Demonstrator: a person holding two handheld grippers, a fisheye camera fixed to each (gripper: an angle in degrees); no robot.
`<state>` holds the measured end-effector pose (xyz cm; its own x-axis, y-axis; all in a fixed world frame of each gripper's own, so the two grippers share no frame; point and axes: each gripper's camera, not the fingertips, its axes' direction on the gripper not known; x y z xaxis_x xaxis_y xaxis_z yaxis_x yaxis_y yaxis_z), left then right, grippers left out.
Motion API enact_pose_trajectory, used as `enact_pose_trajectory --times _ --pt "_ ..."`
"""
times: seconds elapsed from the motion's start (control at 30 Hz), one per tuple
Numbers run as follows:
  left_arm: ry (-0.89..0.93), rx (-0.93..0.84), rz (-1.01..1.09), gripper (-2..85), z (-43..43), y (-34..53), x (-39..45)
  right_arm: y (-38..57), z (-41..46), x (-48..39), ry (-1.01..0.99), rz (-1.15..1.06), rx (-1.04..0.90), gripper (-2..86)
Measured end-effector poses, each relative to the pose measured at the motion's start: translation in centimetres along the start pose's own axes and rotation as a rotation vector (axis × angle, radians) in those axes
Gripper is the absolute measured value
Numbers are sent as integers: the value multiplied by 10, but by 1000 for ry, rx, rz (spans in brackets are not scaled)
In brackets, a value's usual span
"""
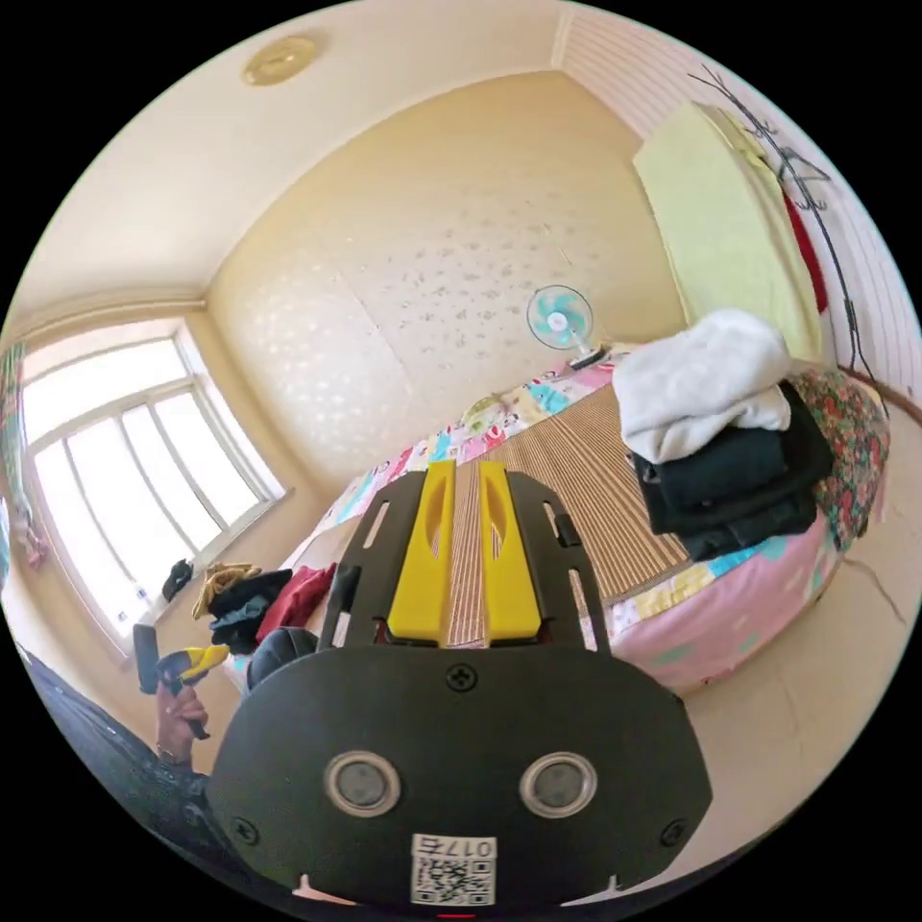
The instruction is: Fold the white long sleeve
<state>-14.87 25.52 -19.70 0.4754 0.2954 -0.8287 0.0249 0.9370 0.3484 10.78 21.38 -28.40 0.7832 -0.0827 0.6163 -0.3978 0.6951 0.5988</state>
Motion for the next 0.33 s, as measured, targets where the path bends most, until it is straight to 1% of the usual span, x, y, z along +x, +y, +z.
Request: enact_pose_trajectory --times 0.03,0.1,0.2,0.27,0.33 --pt "-34 10 -15 125 -7 5 0 -4 4 -22 -18 -56 17 23" --pt "-69 31 -57 125 -17 13 -2 -10 15 -95 -91 -226 122 12" --pt "-136 87 -125 125 -27 28 -6 -2 30 -160 -77 -361 250 6" --pt "-210 111 -177 125 -31 35 -13 5 45 -181 -35 -413 295 4" --pt "-288 150 -237 125 -44 38 -33 10 64 -193 -23 -446 285 3"
